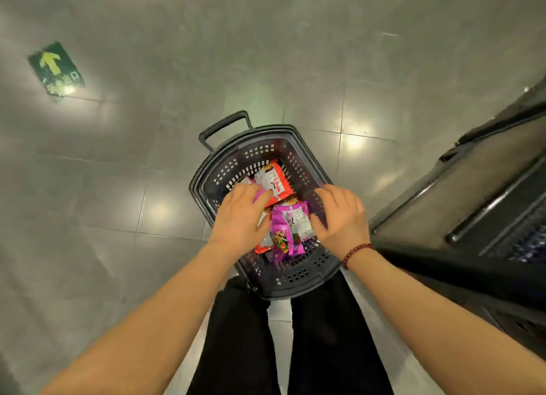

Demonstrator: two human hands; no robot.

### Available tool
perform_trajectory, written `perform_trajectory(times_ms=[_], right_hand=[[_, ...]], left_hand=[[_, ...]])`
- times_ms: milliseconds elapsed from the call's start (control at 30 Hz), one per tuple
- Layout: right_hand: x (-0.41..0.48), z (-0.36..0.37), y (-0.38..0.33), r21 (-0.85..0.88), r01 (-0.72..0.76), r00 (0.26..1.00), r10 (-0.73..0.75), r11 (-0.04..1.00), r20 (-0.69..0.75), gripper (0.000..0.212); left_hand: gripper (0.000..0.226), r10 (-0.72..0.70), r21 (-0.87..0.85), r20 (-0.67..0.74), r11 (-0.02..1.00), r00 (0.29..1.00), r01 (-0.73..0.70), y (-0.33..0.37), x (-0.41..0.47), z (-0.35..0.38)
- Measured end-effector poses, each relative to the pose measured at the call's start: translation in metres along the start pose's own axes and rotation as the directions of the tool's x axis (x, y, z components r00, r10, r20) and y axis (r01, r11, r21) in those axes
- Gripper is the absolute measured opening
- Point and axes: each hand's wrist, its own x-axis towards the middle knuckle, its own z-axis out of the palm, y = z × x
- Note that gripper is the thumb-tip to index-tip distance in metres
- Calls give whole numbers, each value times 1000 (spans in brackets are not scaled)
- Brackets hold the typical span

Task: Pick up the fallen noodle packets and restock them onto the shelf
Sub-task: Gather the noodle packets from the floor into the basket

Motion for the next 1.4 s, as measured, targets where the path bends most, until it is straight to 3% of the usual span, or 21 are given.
perform_trajectory(times_ms=[167,300,467,567,667,767,833,1133,1300,1400], right_hand=[[-79,-41,-31,43,-191,971,195,981,-139,51],[-145,-57,-52,70,-397,883,402,915,-242,52],[-236,-77,-70,147,-600,692,603,786,-398,51],[-296,-82,-72,214,-711,571,728,670,-380,51],[-358,-78,-74,306,-823,383,865,479,-324,53],[-427,-67,-80,372,-864,219,920,338,-326,54],[-477,-62,-82,385,-883,150,940,267,-307,55],[-705,-49,-89,404,-914,-67,972,30,-226,60],[-803,-43,-99,490,-853,-305,933,-180,-189,56],[-843,-40,-99,534,-800,-421,890,-274,-173,55]], left_hand=[[45,266,28,-22,964,964,-265,36,-24,-50],[47,496,13,34,868,868,-497,69,-37,-65],[47,736,12,153,666,659,-746,138,-53,-65],[50,819,7,205,546,535,-838,189,-74,-59],[50,898,-10,243,380,366,-925,240,-101,-46],[51,924,-37,313,243,220,-969,292,-138,-25],[48,928,-30,344,164,144,-986,326,-168,-6],[49,920,-142,383,-32,-84,-989,480,-344,85],[50,867,-210,420,-195,-268,-958,558,-419,126],[50,847,-247,416,-246,-332,-937,598,-448,148]])
